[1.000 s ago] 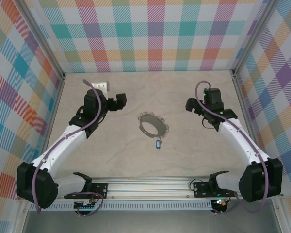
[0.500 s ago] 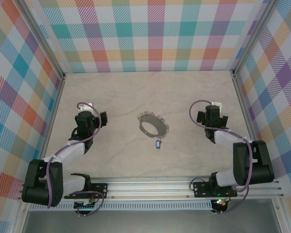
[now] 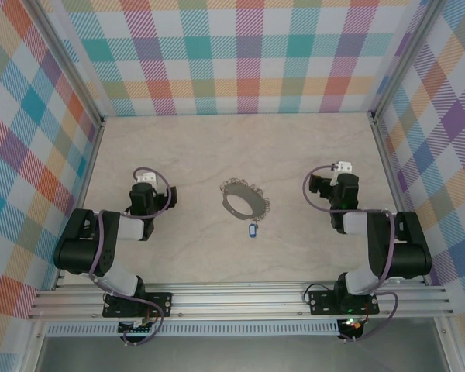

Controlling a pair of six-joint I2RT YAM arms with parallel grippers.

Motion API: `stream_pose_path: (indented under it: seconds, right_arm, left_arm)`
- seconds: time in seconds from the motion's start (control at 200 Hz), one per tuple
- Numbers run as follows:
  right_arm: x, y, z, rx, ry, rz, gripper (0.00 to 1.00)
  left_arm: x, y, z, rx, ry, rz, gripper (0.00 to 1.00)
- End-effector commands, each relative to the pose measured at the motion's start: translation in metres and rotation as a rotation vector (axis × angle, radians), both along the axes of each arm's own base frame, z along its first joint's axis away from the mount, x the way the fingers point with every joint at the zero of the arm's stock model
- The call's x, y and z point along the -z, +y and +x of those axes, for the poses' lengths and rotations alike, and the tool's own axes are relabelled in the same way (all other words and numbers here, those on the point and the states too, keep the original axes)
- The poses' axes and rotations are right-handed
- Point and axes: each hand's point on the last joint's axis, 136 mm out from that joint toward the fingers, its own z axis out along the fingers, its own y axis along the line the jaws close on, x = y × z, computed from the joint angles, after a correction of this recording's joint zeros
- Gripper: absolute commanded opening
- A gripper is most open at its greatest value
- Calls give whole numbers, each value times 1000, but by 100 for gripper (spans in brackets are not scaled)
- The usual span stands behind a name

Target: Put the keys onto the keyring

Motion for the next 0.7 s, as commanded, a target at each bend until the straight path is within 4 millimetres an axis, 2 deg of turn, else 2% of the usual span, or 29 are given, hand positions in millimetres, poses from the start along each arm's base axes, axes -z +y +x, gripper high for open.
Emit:
stream_pose_path:
  seconds: [0.0, 0.465, 0.56, 0.695]
  right_arm:
    - [-10, 12, 4, -83, -74, 23, 100]
    - [-11, 11, 2, -82, -73, 15, 100]
    - [-9, 20, 4, -130, -59, 18, 100]
    - [-9, 20, 4, -131, -54, 23, 100]
  left_arm:
    - [-25, -2, 16, 25, -88, -10, 100]
    - [-25, -2, 15, 26, -89, -10, 100]
    - [-25, -2, 15, 27, -89, -9, 100]
    - [-25, -2, 15, 26, -90, -10, 100]
